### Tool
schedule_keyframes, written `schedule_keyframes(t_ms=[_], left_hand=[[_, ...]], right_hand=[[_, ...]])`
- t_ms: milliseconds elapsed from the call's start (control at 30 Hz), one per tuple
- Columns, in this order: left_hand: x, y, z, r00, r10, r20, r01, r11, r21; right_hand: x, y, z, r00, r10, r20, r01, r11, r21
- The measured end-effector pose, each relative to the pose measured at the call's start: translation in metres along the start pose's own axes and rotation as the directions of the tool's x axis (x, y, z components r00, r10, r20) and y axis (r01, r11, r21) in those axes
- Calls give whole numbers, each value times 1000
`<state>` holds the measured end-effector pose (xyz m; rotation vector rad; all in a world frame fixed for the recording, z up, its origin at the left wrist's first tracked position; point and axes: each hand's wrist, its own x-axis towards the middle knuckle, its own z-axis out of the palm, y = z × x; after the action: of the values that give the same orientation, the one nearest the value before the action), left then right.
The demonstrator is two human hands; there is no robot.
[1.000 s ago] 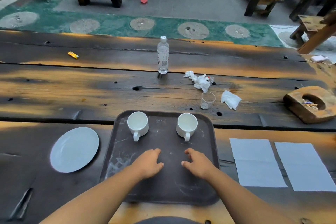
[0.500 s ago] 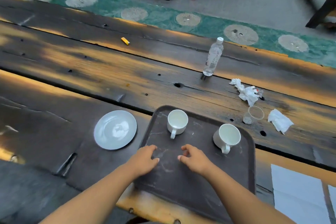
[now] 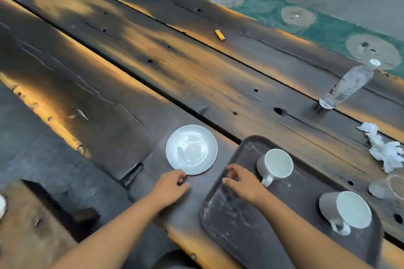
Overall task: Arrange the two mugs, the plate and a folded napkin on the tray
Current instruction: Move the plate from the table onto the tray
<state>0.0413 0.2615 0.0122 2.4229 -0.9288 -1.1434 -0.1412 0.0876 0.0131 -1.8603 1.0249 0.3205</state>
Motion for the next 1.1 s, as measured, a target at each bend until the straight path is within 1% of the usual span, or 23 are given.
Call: schedule_keyframes(t_ms=[100, 233, 433, 533, 633, 867, 1100], left_hand=[[11, -17, -13, 997, -57, -47, 57, 998, -1], [30, -29, -34, 985, -137, -107, 134, 990, -37], [65, -34, -58, 967, -216, -136, 192, 967, -167], [82, -32, -65, 966, -214, -141, 179, 957, -230], [95, -30, -66, 968, -208, -140, 164, 947, -275], [114, -34, -57, 956, -243, -166, 198, 949, -246], [118, -38, -50, 952, -243, -184, 187, 943, -277]], right_hand=[[23, -18, -2, 1000, -5, 7, 4, 999, 33], [53, -38, -8, 999, -3, -33, 5, 997, 82], [89, -58, -13, 999, 21, -26, -20, 999, 36], [100, -60, -13, 999, 36, -5, -36, 998, 46], [110, -61, -12, 998, 54, -16, -54, 998, 10], [124, -61, -7, 991, 118, -60, -122, 991, -56], [131, -58, 1, 981, 127, -144, -142, 985, -99]])
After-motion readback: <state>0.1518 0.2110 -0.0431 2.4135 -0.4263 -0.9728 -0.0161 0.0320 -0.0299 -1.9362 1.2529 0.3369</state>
